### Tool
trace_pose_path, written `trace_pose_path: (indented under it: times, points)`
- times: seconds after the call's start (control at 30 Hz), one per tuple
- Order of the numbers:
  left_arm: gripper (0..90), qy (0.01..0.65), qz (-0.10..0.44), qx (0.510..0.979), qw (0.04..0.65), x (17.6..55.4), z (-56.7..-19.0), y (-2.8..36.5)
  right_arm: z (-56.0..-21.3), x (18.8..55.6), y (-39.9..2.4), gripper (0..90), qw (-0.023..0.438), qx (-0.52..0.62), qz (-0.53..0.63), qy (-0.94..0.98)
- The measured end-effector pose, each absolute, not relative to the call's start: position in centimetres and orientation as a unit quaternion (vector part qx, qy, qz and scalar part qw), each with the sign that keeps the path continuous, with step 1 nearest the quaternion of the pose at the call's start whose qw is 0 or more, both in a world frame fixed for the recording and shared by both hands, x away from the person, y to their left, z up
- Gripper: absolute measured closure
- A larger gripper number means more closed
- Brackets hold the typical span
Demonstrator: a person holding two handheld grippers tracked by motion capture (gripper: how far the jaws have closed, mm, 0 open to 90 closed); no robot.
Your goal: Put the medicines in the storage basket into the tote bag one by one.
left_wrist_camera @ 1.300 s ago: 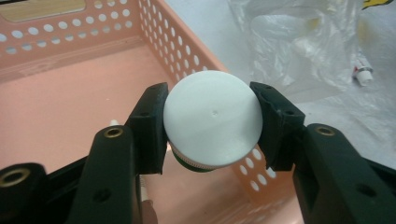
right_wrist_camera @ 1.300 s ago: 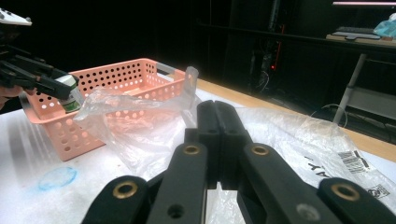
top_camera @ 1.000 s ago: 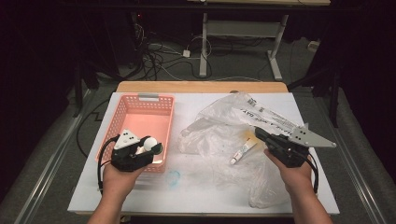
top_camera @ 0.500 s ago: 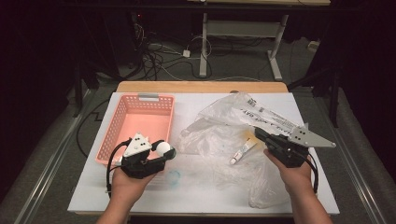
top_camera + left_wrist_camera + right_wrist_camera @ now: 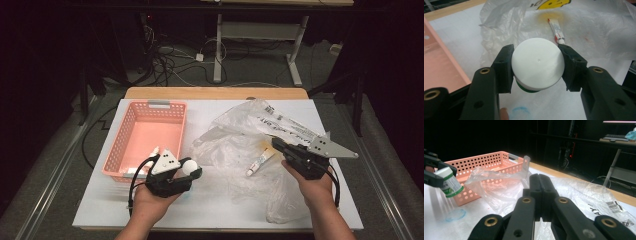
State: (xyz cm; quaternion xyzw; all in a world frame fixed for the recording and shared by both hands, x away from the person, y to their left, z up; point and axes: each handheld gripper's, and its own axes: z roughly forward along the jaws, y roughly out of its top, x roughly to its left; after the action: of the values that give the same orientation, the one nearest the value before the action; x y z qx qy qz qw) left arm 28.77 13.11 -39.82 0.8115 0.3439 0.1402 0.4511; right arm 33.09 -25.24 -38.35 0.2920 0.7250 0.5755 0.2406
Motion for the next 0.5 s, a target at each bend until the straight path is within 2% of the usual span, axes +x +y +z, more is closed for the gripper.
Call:
trace_pose_path:
  times: [0.5]
  points:
    - [48.9,0.330,0.122,0.827,0.438,29.0,-41.7,10.8,-38.3,33.1,-25.2,90.0,0.240,0.289,0.577,0.726]
